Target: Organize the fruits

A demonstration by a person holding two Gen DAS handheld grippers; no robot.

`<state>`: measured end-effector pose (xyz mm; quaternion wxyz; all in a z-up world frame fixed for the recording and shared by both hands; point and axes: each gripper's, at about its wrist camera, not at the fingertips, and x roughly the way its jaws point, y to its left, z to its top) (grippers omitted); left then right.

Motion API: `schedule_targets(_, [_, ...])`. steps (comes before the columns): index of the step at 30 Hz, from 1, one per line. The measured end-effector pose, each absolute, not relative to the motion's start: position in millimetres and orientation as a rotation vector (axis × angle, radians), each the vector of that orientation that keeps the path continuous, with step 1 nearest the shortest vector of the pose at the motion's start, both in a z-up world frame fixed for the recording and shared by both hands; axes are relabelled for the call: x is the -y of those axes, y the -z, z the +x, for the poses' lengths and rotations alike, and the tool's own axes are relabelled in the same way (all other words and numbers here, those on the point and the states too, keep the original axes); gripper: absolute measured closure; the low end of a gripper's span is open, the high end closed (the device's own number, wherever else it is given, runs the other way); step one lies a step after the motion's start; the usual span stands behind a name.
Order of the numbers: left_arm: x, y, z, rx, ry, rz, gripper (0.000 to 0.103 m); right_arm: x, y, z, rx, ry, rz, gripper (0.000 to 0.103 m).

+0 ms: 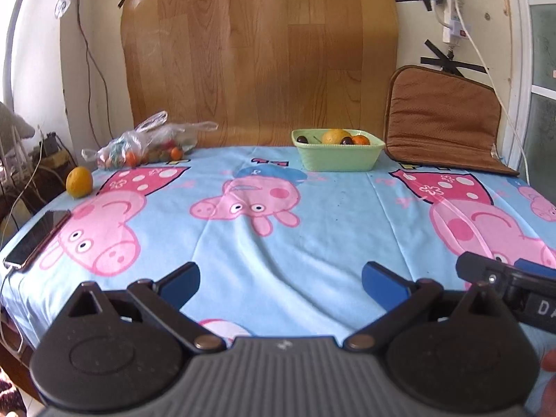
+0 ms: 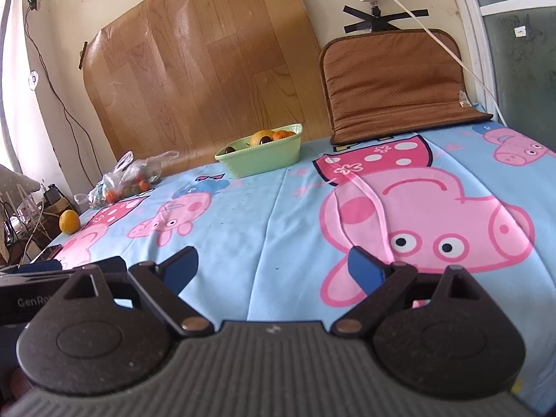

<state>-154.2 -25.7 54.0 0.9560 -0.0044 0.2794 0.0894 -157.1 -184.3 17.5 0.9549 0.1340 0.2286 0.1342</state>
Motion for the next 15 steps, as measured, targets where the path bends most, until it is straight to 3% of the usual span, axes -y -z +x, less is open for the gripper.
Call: schedule_targets(15, [24.6,-52.2,-154.0,-0.606,-0.206,-0.019,0.000,181.6,-23.3,-165.5,-0.461,-0.289,0.255,0.008])
